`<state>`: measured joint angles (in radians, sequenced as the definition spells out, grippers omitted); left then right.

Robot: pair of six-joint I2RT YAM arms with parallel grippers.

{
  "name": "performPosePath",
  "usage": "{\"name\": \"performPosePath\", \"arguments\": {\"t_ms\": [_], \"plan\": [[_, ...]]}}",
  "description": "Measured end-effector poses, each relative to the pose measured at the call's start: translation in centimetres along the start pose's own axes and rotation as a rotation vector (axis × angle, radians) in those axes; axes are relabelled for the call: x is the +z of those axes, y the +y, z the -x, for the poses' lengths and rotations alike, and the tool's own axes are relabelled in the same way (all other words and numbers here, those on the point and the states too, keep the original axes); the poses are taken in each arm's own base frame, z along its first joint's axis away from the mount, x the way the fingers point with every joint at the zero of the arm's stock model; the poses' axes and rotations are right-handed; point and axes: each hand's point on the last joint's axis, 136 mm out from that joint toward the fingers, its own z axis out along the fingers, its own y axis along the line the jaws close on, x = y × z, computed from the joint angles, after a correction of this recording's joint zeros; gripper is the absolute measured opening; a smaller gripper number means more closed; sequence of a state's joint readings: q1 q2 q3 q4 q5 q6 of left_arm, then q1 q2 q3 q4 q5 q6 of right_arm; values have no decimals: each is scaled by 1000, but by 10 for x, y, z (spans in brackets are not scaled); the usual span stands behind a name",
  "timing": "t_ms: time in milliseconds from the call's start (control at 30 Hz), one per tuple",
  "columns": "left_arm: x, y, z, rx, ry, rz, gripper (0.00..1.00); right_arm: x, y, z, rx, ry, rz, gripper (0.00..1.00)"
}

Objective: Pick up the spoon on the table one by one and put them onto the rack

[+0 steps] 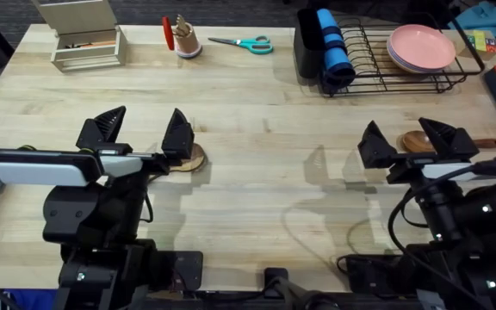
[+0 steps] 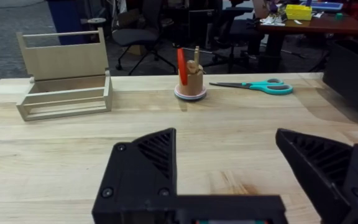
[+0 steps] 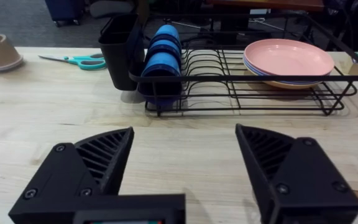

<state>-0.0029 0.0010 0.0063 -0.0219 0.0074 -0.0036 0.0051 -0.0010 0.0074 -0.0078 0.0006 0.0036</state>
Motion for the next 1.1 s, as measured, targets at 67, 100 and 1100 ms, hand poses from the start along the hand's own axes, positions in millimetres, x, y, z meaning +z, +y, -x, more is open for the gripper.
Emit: {"name": "performPosePath", "arguments": {"t_ms": [67,100,1100], "plan": [[0,0,0,0,0,0,993,0,0,0,0,0,0,996],[0,0,0,0,0,0,993,0,0,0,0,1,0,996],[-12,0,44,5,-7,0,993,-25,0,4,2,227,-3,996]]}}
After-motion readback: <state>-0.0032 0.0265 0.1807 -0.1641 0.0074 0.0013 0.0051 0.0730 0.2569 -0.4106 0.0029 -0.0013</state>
